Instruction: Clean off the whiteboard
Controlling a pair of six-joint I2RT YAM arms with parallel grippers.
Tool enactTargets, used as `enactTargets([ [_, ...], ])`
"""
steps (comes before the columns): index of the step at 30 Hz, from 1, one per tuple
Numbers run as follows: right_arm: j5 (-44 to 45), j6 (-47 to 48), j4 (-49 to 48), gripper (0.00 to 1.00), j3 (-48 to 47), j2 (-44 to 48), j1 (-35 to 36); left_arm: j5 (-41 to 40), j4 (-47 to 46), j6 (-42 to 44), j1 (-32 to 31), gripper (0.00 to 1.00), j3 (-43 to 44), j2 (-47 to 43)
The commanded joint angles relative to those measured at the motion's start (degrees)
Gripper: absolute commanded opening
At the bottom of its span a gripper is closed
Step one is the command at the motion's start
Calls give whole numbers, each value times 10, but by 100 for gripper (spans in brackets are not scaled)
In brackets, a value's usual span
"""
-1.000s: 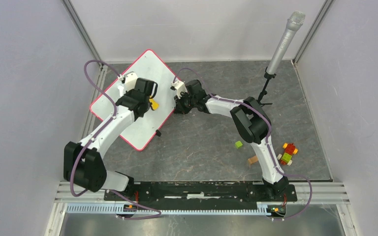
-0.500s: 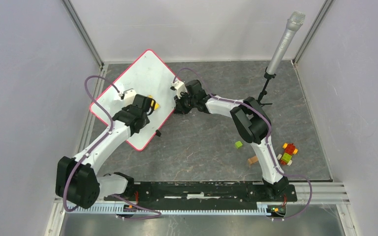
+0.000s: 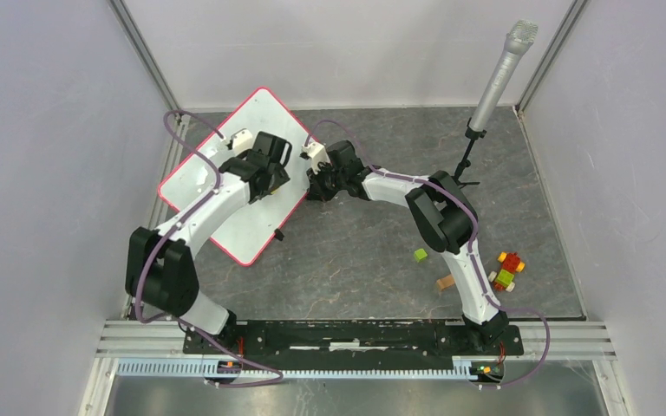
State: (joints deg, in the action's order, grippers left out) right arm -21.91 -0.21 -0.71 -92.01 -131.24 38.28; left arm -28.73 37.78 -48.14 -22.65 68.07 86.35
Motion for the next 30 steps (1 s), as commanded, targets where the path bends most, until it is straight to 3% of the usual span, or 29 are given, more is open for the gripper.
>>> enactTargets([
  [1,17,-19,41,0,0,-7,-19,-48,43,-103,-8,76,65,36],
  [7,17,-18,41,0,2,-4,-20,-83,156,-204,-9,69,147,107],
  [14,15,-18,40,0,2,-4,-22,-99,206,-260,-10,65,194,152],
  [24,14,-19,40,0,4,-4,-22,-113,241,-276,-10,62,242,215],
  [30,11,-19,39,0,3,-4,-22,-128,241,-261,-10,50,239,218],
])
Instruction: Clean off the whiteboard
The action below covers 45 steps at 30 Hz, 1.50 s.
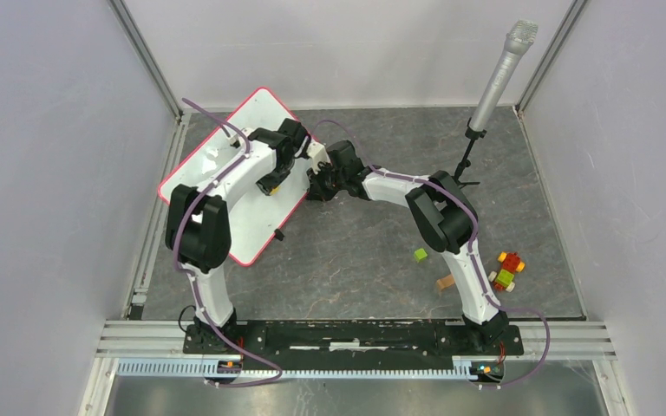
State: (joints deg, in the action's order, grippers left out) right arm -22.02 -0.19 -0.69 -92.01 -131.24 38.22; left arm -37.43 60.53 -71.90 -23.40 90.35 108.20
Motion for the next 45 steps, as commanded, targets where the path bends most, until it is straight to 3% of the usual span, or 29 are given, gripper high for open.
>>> enactTargets([
  [1,11,-19,38,0,3,-4,-21,-46,13,-20,-2,46,10,-2],
  [4,12,-19,38,0,4,-4,-22,-61,12,-7,-2,35,-19,-10],
  [9,11,-19,37,0,4,-3,-22,-87,4,45,-4,27,-88,-38],
  [17,9,-23,35,0,3,-7,-22,-103,-58,54,-36,26,-287,-156],
  [22,8,-26,35,0,3,-8,-22,-114,-81,29,-74,26,-356,-186],
  [27,3,-31,32,0,3,-11,-21,-117,-105,35,-75,26,-341,-170],
  [34,1,-31,32,0,0,-14,-17,-94,-215,67,-75,23,-298,-152],
  [40,3,-29,34,0,0,-12,-17,-82,-218,60,-77,22,-251,-94],
  [45,4,-28,34,0,0,-12,-17,-124,-208,56,-76,22,-270,-110],
])
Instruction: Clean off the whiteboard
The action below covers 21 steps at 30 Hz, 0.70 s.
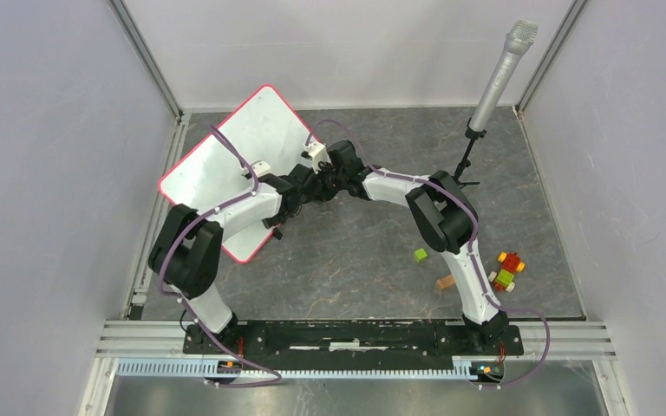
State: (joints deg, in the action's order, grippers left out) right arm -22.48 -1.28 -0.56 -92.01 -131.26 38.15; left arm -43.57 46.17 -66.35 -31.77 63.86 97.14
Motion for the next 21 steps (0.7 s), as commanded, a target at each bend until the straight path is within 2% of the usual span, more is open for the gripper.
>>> enactTargets([
  [1,9,-17,32,0,0,-12,-16,-74,-52,-7,7,22,-11,-9],
  [10,8,-19,32,0,0,-12,-16,-135,30,-77,7,22,-121,-91],
  [17,10,-15,34,0,0,-11,-16,-99,36,-47,3,21,-126,-128],
  [21,24,-4,43,2,0,-5,-16,-51,31,7,-2,21,-119,-161],
])
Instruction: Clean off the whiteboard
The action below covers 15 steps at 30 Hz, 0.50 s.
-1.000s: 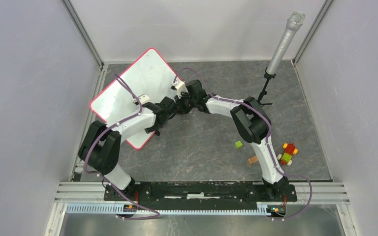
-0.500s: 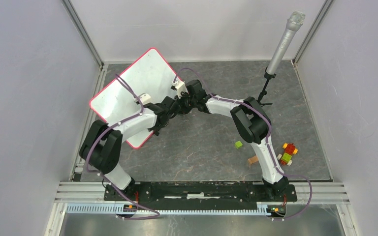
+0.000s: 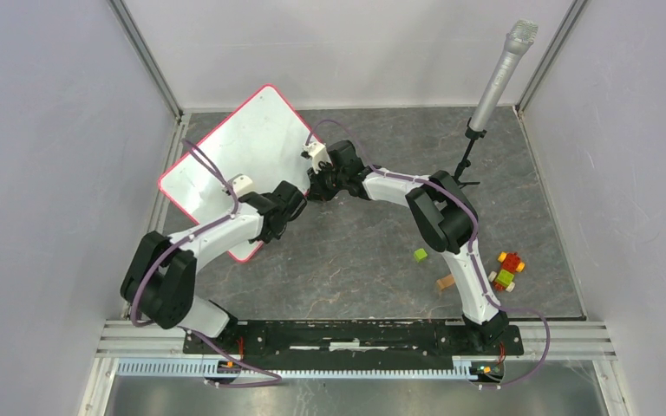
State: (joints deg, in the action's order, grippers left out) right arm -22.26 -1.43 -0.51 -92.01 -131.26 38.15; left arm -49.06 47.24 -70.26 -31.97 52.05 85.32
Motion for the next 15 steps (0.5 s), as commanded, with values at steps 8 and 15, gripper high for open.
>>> enactTargets([
  [8,27,9,38,27,18,16,-15,205,-132,221,-6,20,-82,-171],
  [15,38,44,40,51,51,54,-15,333,-155,265,-14,20,-110,-224],
])
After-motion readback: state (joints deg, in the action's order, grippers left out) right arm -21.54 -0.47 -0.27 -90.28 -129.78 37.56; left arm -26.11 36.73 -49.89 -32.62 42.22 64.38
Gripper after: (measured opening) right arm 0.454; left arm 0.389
